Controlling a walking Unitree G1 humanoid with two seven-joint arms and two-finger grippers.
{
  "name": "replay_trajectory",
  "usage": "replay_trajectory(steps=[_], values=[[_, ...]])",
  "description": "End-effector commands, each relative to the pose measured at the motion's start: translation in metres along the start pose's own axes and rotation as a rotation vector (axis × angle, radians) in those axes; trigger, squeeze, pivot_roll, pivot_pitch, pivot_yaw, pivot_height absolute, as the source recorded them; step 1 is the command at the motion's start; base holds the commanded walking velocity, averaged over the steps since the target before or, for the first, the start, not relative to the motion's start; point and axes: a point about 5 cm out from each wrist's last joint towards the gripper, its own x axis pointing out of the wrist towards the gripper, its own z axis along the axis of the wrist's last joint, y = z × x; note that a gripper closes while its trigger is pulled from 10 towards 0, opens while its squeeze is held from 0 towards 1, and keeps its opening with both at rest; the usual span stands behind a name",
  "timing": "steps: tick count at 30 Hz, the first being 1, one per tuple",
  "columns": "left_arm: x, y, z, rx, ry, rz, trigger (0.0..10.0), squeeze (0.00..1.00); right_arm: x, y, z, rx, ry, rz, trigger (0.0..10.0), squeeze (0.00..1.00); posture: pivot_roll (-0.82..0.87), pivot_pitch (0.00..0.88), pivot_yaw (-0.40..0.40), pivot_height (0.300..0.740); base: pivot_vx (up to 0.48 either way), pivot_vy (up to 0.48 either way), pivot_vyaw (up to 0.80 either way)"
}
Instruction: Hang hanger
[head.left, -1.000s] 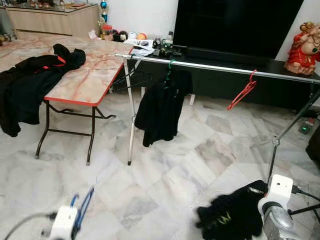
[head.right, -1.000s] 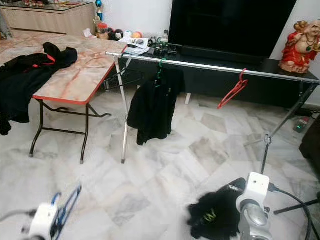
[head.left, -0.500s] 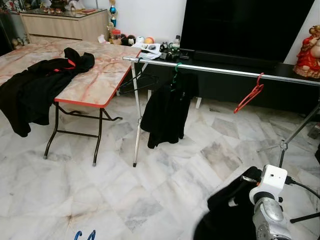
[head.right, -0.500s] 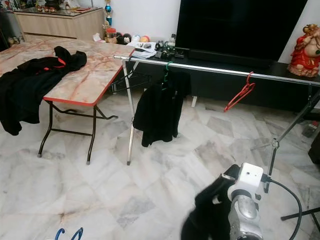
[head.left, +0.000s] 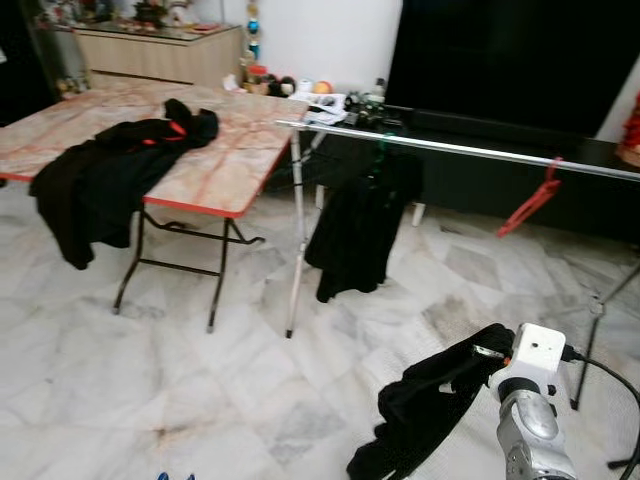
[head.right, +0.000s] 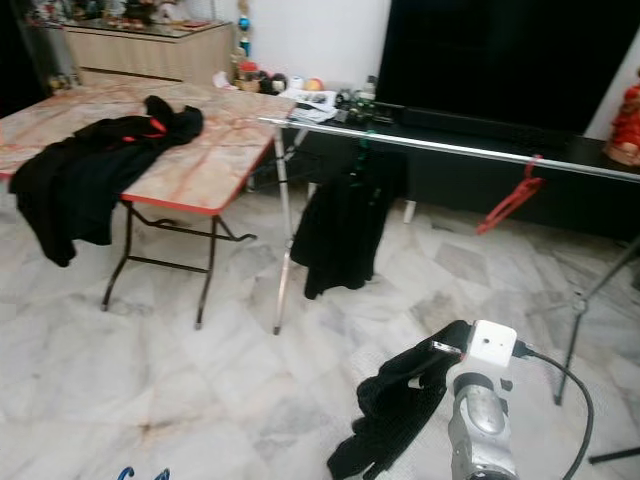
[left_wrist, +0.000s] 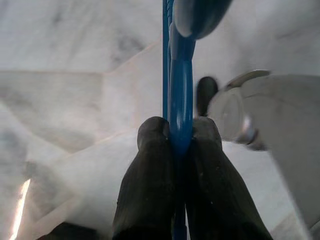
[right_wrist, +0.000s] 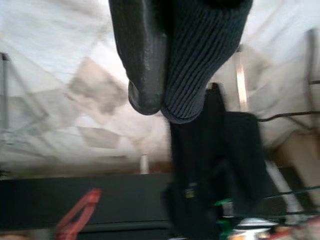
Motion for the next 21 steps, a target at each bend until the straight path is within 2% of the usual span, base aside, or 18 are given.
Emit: replay_trajectory(steps=[1,13,21], values=[[0.000,0.000,-0.002,0.006,0.003,0.002,10.0,0.00,0.003,-0.004,0.011,-0.008,-0.039,-0.007,10.0,0.00,0.11,0.000,-0.069,0.740,0.000,0.480,0.00],[-0.005,0.018,-0.019,0.026,0.063,0.025,10.0,0.00,0.001,0.013,0.007,0.006,-0.030,0.018,10.0,0.00,0.13,0.000,-0.062,0.740,0.000,0.480,0.00],[-0.006,0.016,-0.024,0.043,0.084,0.023,10.0,0.00,-0.001,0.022,0.005,0.005,-0.027,0.035,10.0,0.00,0.15,0.000,-0.066,0.740,0.000,0.480,0.00]])
